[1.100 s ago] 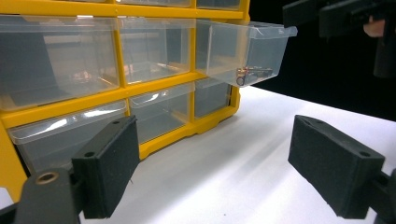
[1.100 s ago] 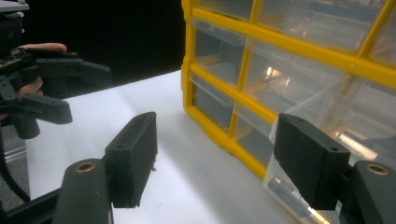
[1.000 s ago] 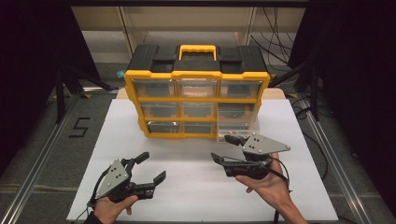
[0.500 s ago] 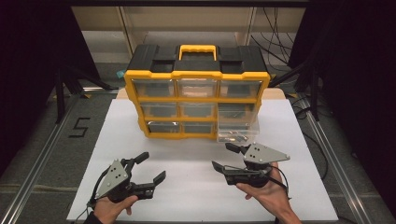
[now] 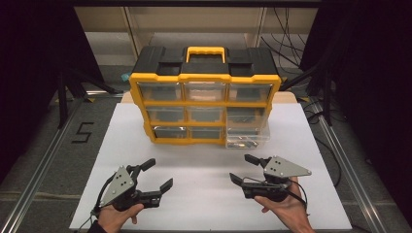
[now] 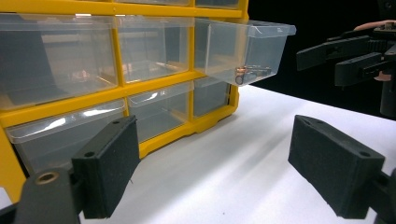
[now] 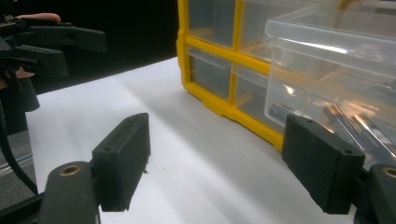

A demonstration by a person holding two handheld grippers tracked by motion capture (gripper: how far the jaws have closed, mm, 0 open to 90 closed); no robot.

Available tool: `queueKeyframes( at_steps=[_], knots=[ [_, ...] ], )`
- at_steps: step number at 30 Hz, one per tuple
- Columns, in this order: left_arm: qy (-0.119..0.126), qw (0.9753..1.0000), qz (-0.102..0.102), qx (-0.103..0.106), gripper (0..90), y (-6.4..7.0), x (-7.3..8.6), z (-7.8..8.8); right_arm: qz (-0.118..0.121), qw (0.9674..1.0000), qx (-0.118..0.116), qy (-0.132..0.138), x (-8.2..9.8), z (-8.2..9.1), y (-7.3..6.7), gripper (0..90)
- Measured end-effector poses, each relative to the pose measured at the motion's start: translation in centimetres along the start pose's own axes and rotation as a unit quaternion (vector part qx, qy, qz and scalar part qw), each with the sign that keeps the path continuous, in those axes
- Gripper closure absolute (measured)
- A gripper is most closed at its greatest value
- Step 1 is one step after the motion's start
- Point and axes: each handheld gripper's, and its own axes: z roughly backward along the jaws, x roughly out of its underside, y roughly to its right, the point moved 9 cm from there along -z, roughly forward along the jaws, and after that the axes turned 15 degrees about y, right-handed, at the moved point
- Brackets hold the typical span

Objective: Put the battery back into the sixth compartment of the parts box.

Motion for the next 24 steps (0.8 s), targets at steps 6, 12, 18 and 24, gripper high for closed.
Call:
queueKeyframes(
  at_steps=[6, 12, 18, 24],
  knots=[
    [-0.003, 1.0, -0.001, 0.003, 15.6, 0.1, 0.1, 0.0, -0.017, 0.9998, 0.01, -0.004, 0.4, 0.8, 0.1, 22.6],
    [-0.002, 1.0, 0.0, 0.001, 15.6, 0.1, 0.1, 0.0, -0.019, 0.9997, 0.011, -0.008, 0.8, 1.2, 0.0, 20.8],
    [-0.002, 1.0, -0.001, 0.002, 15.6, 0.1, 0.1, 0.0, -0.022, 0.9997, 0.006, -0.004, 1.1, 1.3, -0.2, 20.2],
    [-0.002, 1.0, -0.001, 0.001, 15.6, 0.1, 0.1, 0.0, -0.016, 0.9998, 0.008, -0.006, 1.0, 1.3, -0.2, 19.6]
  ],
)
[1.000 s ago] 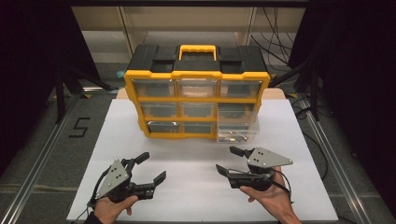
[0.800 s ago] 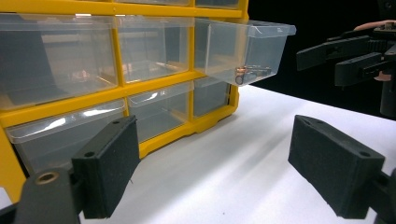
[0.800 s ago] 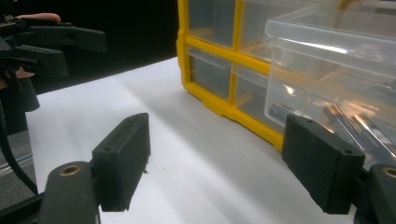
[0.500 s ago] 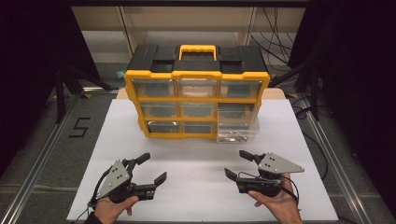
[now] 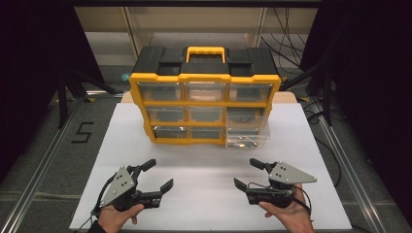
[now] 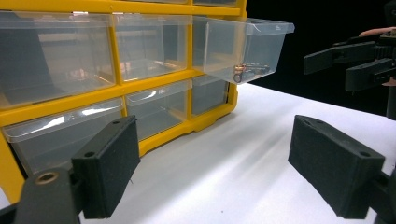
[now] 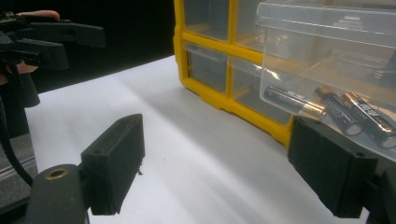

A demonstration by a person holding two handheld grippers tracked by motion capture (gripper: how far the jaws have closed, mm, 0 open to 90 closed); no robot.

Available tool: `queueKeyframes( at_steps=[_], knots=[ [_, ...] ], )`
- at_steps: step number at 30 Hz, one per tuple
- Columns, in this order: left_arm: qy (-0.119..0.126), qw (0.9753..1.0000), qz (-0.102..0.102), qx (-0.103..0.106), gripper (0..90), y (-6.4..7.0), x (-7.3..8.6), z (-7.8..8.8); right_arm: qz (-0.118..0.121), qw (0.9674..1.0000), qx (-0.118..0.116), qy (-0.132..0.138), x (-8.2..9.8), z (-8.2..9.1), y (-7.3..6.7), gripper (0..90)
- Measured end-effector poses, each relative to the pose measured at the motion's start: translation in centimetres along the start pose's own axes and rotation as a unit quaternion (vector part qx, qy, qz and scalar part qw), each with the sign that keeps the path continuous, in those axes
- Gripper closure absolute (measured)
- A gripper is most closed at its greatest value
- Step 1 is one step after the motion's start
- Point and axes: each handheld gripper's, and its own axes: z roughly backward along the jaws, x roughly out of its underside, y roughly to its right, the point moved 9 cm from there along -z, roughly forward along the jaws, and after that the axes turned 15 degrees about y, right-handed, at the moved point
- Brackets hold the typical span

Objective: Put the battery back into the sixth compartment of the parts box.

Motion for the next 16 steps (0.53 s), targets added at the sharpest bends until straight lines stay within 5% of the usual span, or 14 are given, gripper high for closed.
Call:
queueKeyframes(
  at_steps=[16],
  knots=[
    [0.001, 1.0, 0.0, 0.001, 15.6, 0.01, -0.03, 0.0, 0.0, 1.0, 0.004, -0.002, 0.11, -0.02, 0.33, 19.2]
  ],
)
